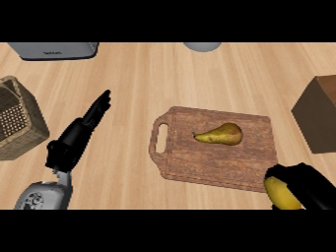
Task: Pick the lemon from the cutting board and place it in the cardboard box
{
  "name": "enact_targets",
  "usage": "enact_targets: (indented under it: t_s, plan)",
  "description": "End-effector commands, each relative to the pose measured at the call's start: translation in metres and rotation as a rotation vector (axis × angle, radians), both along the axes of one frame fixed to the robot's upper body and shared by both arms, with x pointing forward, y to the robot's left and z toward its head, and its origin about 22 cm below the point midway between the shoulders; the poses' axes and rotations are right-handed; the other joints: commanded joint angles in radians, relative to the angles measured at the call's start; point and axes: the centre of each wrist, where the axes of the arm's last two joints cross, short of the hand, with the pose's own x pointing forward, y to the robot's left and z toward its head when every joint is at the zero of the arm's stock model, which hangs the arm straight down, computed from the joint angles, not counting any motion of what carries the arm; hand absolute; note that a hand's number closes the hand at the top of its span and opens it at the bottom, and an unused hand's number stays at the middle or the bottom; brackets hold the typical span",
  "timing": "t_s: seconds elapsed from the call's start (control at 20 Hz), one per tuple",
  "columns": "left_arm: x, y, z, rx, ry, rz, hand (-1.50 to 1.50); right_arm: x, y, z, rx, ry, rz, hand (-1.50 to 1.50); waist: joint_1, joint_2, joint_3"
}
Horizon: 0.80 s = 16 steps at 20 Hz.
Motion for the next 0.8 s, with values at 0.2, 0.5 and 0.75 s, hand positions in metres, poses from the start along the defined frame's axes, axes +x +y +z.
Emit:
enact_targets:
  t_s: [0.2, 0.5, 0.75]
  plan:
    - [0.009, 0.013, 0.011, 0.009, -0.034, -0.011, 0.00, -0.061, -0.100, 0.041, -0.009, -0.263, -0.035, 1.50, 0.008, 0.008, 0.001]
    - [0.007, -0.013, 0.002, 0.005, -0.012, -0.026, 0.00, -0.087, -0.113, 0.096, 0.090, -0.372, -0.025, 1.50, 0.016, 0.009, 0.000]
    - [0.004, -0.007, -0.007, -0.005, -0.005, -0.018, 0.00, -0.123, -0.123, 0.136, 0.201, -0.396, 0.030, 1.50, 0.005, 0.007, 0.000]
